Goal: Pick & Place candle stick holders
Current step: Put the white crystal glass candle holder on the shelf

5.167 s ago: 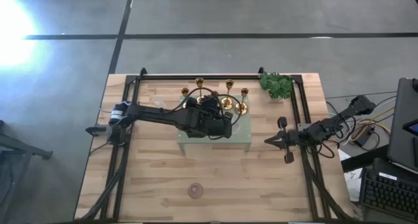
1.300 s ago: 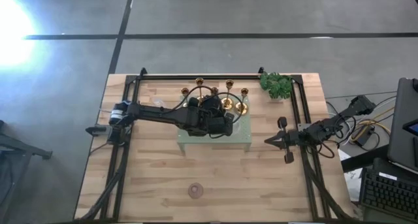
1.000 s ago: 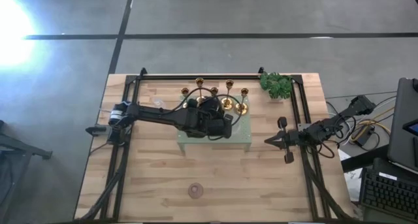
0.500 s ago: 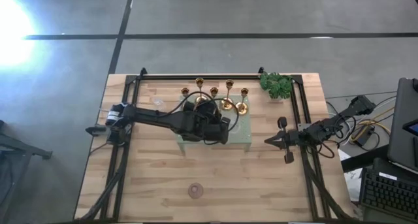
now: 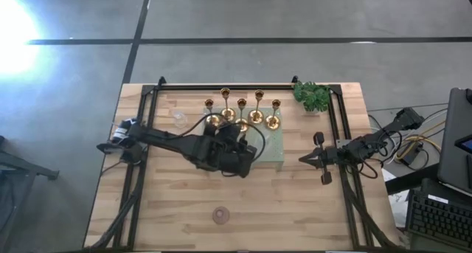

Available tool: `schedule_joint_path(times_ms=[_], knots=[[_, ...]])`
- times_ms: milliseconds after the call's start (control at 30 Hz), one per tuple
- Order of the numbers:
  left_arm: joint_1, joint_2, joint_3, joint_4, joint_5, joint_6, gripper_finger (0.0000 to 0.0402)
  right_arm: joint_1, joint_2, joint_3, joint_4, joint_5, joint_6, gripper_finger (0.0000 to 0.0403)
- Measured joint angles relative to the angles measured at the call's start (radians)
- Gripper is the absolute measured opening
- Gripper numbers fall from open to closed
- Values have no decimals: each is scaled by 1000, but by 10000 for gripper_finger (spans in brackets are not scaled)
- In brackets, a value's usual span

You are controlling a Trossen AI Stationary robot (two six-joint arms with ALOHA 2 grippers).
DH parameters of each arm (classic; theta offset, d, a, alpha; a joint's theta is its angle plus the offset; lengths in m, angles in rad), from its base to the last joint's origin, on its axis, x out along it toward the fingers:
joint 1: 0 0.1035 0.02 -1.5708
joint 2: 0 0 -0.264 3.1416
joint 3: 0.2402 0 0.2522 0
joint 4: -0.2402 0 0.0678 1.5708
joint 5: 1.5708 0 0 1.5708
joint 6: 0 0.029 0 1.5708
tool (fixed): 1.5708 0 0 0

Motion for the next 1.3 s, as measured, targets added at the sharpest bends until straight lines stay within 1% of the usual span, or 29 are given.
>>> schedule_joint_path(times_ms=[300,467,600,733,900,1067,1167,1300], knots=[[-72,-51,0,-43,116,1,167,0,0,0,-1,0,0,9],[-108,-83,0,-59,204,-9,167,0,0,0,0,0,0,9],[-138,-105,0,-105,265,-58,167,0,0,0,0,0,0,9],[-181,-113,0,-249,275,-187,167,0,0,0,0,0,0,9],[-246,-107,0,-466,274,-426,167,0,0,0,0,0,0,9],[-296,-110,-62,-457,222,-547,167,0,0,0,0,0,0,9],[-307,-114,-130,-461,209,-634,167,0,0,0,0,0,0,9],[-310,-113,-258,-460,235,-785,167,0,0,0,0,0,0,9]])
